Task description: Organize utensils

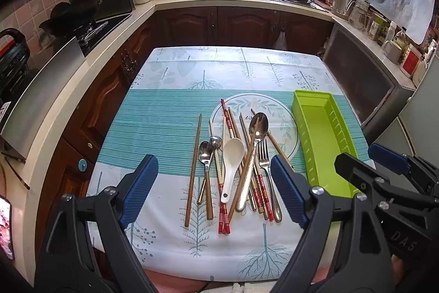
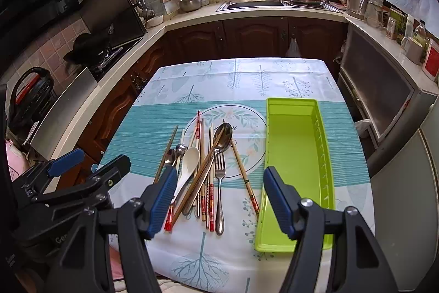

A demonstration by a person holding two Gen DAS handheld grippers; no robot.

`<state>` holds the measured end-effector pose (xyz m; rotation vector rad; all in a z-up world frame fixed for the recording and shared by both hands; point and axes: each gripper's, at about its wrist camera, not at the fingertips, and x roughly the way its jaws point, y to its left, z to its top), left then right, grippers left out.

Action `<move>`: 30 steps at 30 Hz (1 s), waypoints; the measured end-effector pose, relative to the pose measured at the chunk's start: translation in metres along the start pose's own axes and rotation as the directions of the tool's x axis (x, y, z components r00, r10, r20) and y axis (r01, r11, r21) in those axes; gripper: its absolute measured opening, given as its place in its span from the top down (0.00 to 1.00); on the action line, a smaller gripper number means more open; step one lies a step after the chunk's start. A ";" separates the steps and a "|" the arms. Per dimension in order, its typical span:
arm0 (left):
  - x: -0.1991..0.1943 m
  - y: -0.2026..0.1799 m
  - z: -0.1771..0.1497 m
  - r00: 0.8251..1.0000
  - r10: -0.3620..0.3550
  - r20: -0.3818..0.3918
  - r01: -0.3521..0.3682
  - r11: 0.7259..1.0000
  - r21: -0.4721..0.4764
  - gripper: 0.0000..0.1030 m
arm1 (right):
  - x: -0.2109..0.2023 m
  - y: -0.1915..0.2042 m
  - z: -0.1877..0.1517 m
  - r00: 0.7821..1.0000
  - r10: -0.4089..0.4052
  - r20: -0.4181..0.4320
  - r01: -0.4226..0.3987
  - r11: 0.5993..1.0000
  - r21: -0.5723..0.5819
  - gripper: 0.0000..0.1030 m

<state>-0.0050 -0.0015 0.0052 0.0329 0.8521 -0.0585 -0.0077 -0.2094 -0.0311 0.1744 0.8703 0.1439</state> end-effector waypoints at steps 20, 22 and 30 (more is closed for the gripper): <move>0.001 -0.001 0.002 1.000 0.019 -0.004 -0.019 1.000 0.017 0.21 | 0.000 0.001 0.002 1.000 0.002 0.007 -0.002 1.000 -0.005 0.37; 0.001 -0.001 0.001 1.000 0.019 -0.002 -0.019 1.000 0.017 0.21 | 0.000 0.001 0.002 1.000 0.001 0.007 0.000 1.000 -0.005 0.37; 0.001 0.000 0.002 1.000 0.017 -0.003 -0.017 1.000 0.013 0.21 | -0.001 0.002 0.003 1.000 0.001 0.010 -0.001 1.000 -0.007 0.37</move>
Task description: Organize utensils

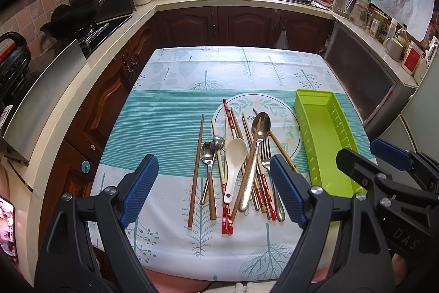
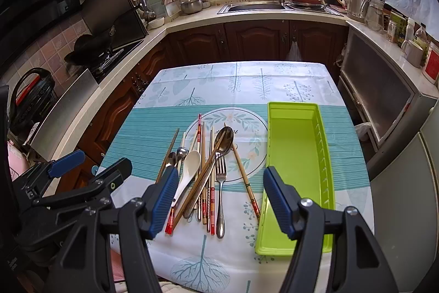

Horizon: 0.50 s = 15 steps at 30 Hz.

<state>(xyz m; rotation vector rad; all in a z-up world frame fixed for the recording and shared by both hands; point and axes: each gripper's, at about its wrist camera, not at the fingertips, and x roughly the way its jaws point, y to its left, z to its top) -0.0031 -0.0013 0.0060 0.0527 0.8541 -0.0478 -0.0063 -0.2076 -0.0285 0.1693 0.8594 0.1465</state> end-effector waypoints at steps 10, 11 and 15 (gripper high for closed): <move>0.000 0.001 0.000 1.000 0.000 0.000 0.000 1.000 0.000 0.21 | 0.000 0.001 0.000 1.000 -0.001 0.000 0.001 1.000 0.000 0.37; 0.000 0.001 0.000 1.000 0.000 0.000 0.000 1.000 -0.001 0.21 | -0.001 0.001 0.000 1.000 -0.001 0.000 0.001 1.000 0.000 0.37; -0.001 0.001 0.000 1.000 0.003 -0.001 -0.003 1.000 0.000 0.21 | 0.000 0.001 0.000 1.000 -0.002 0.001 0.002 1.000 -0.001 0.37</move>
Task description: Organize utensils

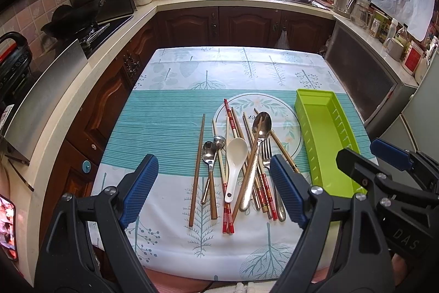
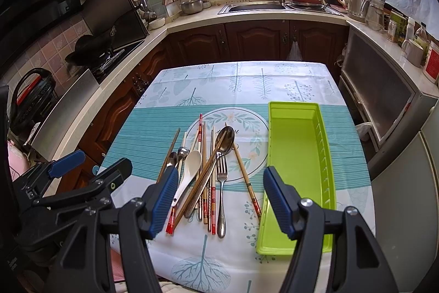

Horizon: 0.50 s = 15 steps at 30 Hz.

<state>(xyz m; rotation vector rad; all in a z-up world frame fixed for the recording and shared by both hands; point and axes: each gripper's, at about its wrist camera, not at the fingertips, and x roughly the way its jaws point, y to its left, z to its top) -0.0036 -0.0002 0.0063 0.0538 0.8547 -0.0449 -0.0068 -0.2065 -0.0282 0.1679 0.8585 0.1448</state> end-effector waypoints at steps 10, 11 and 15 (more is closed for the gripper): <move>0.011 0.003 -0.002 0.999 0.017 -0.040 -0.017 1.000 -0.002 0.21 | 0.006 0.005 0.000 1.000 -0.003 -0.026 0.003 1.000 -0.006 0.37; 0.013 0.003 -0.002 0.999 0.016 -0.042 -0.016 1.000 -0.001 0.21 | 0.007 0.006 0.000 1.000 -0.006 -0.027 0.006 1.000 -0.007 0.37; 0.017 0.001 -0.002 0.999 0.015 -0.047 -0.014 1.000 0.003 0.21 | 0.009 0.005 -0.001 1.000 -0.010 -0.026 0.010 1.000 -0.004 0.37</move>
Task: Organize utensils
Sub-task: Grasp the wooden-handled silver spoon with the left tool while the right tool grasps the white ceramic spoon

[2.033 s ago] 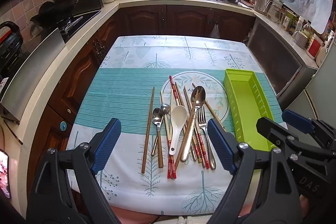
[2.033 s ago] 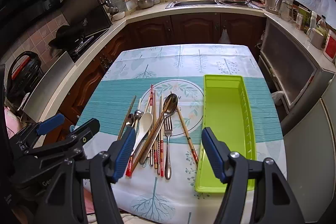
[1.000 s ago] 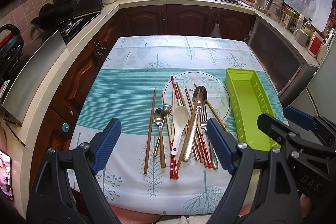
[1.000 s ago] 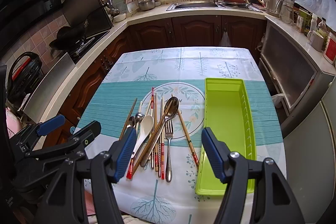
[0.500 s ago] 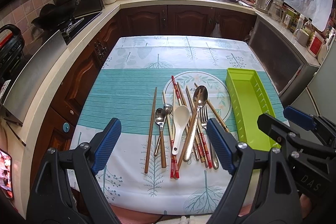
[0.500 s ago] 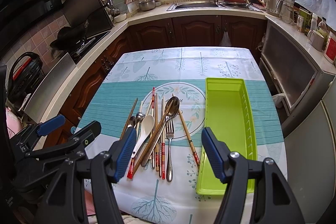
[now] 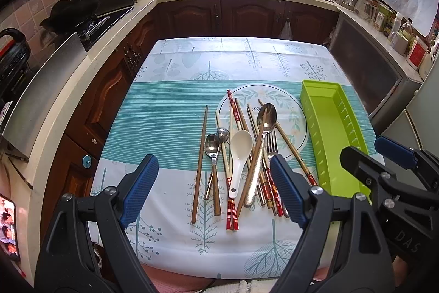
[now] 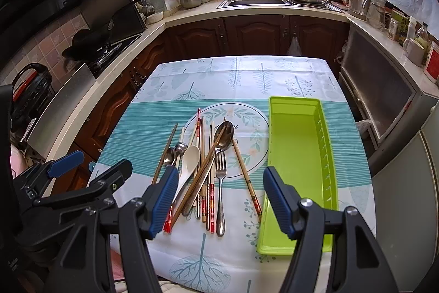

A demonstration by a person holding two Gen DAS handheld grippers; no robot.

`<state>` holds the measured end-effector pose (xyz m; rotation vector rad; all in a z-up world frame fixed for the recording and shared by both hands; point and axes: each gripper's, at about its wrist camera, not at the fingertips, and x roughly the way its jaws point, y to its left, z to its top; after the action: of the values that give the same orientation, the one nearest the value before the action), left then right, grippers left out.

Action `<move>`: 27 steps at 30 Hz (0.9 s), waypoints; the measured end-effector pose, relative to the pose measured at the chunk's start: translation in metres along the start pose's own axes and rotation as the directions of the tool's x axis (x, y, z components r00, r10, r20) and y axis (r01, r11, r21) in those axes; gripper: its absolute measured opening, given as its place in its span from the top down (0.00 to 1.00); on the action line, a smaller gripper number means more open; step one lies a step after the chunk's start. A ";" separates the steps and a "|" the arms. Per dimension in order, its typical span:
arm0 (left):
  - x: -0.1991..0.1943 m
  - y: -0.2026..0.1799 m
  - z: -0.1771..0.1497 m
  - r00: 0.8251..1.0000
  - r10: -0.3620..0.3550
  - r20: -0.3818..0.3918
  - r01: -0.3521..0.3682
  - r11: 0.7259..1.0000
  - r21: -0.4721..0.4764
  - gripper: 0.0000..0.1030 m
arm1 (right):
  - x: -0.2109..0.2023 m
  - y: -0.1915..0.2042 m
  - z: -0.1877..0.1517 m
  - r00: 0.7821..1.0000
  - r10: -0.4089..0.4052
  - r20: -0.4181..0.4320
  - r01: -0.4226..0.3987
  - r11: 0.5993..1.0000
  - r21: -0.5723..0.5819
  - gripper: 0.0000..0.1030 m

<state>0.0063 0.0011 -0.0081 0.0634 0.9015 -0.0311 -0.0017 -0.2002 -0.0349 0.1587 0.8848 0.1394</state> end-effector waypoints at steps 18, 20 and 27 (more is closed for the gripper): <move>0.033 0.014 0.011 0.997 -0.047 -0.055 0.048 0.999 0.012 0.21 | 0.022 -0.004 0.005 0.999 -0.004 -0.046 0.004 1.000 -0.001 0.39; 0.041 0.023 0.019 0.997 -0.053 -0.057 0.055 0.998 0.028 0.21 | 0.031 -0.007 0.011 0.997 0.007 -0.073 -0.006 1.000 0.009 0.39; 0.075 0.073 0.044 0.989 -0.091 -0.115 0.088 0.996 -0.030 0.21 | 0.066 -0.011 0.033 0.982 0.077 -0.170 -0.070 0.996 0.048 0.45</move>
<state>0.0909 0.0707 -0.0364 0.0014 1.0207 -0.1003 0.0665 -0.2013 -0.0666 0.2210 1.0548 0.2057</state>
